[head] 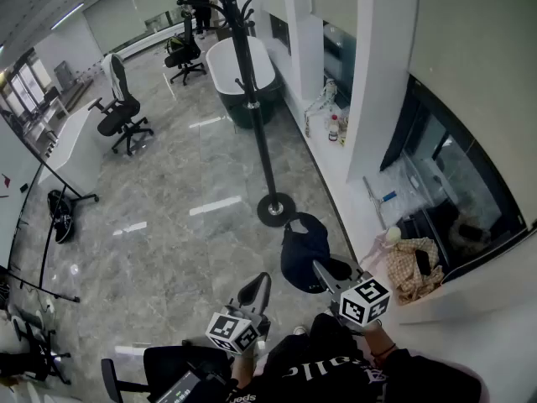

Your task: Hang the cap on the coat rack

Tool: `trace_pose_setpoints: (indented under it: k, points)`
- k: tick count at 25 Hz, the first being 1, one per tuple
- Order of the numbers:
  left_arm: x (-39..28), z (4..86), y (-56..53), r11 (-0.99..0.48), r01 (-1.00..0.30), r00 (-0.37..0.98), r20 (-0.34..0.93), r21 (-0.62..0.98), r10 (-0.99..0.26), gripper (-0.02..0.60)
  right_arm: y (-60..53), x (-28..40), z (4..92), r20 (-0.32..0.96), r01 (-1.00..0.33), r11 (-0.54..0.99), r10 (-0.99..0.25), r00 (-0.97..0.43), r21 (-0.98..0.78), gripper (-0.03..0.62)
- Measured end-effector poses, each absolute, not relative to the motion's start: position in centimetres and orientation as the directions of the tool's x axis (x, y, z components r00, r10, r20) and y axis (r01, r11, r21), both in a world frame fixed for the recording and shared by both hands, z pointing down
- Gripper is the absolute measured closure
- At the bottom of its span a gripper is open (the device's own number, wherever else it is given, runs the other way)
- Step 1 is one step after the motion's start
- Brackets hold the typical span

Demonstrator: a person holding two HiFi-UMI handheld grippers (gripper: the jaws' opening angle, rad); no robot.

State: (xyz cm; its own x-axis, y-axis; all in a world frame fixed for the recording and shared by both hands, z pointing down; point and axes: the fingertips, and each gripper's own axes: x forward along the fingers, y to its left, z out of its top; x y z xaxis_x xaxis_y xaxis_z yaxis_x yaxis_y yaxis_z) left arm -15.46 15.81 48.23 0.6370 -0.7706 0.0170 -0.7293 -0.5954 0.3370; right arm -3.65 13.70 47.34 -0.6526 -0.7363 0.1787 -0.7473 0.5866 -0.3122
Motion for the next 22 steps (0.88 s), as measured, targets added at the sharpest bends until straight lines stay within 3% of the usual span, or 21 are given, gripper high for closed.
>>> trace_pose_setpoints:
  k: [10,22]
  points:
    - [-15.8,48.3,9.9,-0.595,-0.735,0.631,0.009,0.327,-0.775,0.577,7.7,-3.6,47.9,0.176,-0.748,0.585,-0.738,-0.651,-0.313,0.537]
    - [-11.8,46.4,-5.2,-0.576,-0.759,0.6,-0.017,0.304,-0.8,0.577,-8.4,0.4,46.8,0.155,-0.721,0.623,-0.714,-0.682,-0.304,0.537]
